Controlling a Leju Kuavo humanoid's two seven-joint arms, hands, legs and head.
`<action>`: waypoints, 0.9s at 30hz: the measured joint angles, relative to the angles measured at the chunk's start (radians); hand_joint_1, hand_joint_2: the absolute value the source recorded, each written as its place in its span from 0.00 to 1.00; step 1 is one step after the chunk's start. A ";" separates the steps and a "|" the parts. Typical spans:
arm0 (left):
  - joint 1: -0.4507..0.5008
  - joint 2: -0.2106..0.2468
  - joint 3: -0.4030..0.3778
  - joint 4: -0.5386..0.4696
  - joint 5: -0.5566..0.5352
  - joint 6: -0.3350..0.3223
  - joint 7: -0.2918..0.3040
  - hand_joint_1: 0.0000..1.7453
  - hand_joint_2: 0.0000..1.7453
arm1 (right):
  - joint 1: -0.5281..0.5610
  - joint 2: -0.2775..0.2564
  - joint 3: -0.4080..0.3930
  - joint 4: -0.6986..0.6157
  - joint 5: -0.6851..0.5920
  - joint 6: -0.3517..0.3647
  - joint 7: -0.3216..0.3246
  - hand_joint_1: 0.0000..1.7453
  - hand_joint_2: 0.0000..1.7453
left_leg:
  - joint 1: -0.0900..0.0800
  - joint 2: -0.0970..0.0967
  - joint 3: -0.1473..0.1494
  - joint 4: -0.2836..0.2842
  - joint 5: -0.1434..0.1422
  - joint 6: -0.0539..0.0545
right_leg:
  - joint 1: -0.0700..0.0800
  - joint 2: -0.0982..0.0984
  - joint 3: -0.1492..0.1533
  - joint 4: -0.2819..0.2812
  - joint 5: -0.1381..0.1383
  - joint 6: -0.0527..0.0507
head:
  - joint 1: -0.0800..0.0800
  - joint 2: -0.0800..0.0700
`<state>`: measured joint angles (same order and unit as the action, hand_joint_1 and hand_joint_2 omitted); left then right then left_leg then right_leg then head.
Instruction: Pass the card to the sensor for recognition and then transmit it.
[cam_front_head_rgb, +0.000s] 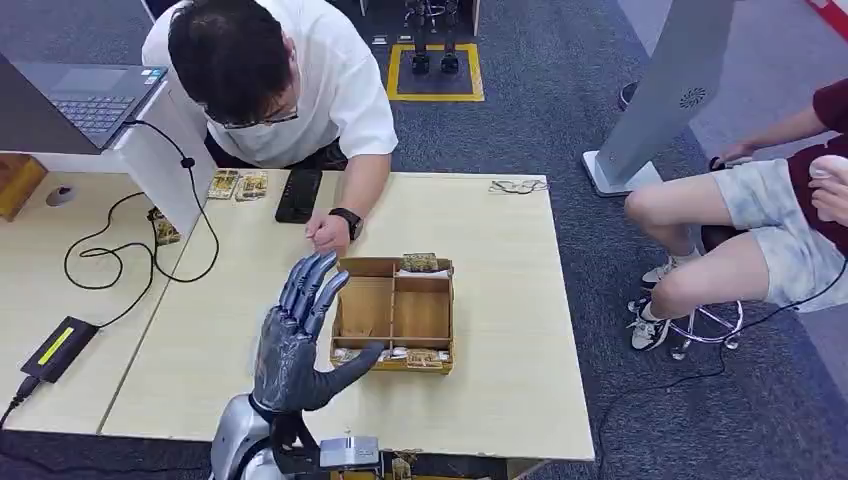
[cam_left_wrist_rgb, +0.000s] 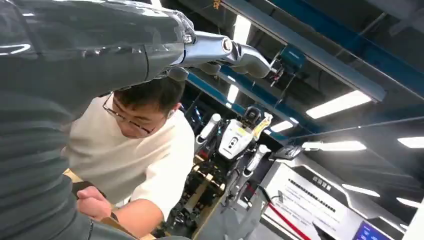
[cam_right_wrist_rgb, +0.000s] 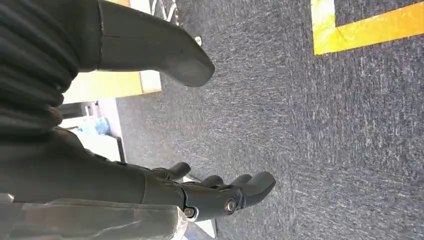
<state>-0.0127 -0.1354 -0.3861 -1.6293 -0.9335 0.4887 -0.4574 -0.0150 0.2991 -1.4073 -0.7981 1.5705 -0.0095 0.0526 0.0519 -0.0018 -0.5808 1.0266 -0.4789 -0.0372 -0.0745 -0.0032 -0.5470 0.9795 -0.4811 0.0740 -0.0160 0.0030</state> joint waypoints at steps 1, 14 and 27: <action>0.001 0.002 -0.001 0.000 0.000 -0.001 0.000 0.00 1.00 | 0.000 0.000 0.000 -0.001 0.000 0.000 0.000 0.00 1.00 | 0.000 0.000 0.000 0.000 0.000 0.000 | 0.000 0.000 0.000 0.000 0.000 0.000 | 0.000 0.000; -0.007 0.031 -0.055 0.023 -0.156 -0.050 0.026 0.00 1.00 | 0.000 -0.006 0.005 0.011 0.000 -0.019 -0.010 0.00 1.00 | 0.000 0.000 0.000 0.000 0.000 0.000 | 0.000 0.000 0.000 0.000 0.000 0.000 | 0.000 0.000; -0.053 0.076 -0.137 0.116 -0.283 -0.063 0.134 0.00 1.00 | -0.001 -0.025 0.016 0.045 0.000 -0.028 0.001 0.00 1.00 | 0.000 0.000 0.000 0.000 0.000 0.000 | 0.000 0.000 0.000 0.000 0.000 0.000 | 0.000 0.000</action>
<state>-0.0654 -0.0595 -0.5234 -1.5129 -1.2162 0.4257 -0.3239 -0.0162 0.2739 -1.3909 -0.7534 1.5705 -0.0374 0.0534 0.0519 -0.0017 -0.5808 1.0266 -0.4789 -0.0372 -0.0745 -0.0031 -0.5473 0.9795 -0.4810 0.0740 -0.0160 0.0031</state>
